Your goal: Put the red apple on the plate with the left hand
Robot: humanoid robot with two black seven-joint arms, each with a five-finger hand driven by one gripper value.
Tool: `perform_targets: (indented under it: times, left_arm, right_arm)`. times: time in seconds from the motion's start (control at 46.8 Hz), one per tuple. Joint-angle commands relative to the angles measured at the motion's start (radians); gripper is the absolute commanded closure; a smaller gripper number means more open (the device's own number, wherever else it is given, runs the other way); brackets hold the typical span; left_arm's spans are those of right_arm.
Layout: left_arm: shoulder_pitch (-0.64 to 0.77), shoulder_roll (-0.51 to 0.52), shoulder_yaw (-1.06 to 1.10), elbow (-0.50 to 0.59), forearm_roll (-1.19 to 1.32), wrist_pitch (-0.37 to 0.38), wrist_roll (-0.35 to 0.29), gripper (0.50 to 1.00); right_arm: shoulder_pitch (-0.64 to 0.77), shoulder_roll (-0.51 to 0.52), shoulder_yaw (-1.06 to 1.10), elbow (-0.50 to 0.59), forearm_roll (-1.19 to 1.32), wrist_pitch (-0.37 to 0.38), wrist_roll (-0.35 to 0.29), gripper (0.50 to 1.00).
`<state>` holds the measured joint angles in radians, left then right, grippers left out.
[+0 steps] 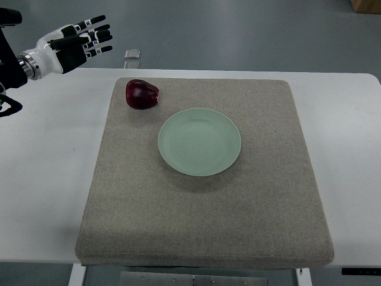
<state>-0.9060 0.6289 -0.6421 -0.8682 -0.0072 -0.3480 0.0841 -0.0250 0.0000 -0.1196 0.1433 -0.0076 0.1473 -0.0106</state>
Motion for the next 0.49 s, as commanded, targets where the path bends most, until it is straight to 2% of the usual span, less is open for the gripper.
perform_targets:
  times: [0.0, 0.471]
  left_arm:
    - [0.006, 0.000, 0.001, 0.000, 0.000, 0.000, -0.003, 0.501]
    - [-0.019, 0.011, 0.004, 0.005, 0.018, -0.002, -0.004, 0.501]
  right_arm:
    - [0.000, 0.000, 0.000, -0.001, 0.000, 0.000, 0.000, 0.536]
    - [0.000, 0.000, 0.000, 0.001, 0.000, 0.000, 0.000, 0.536]
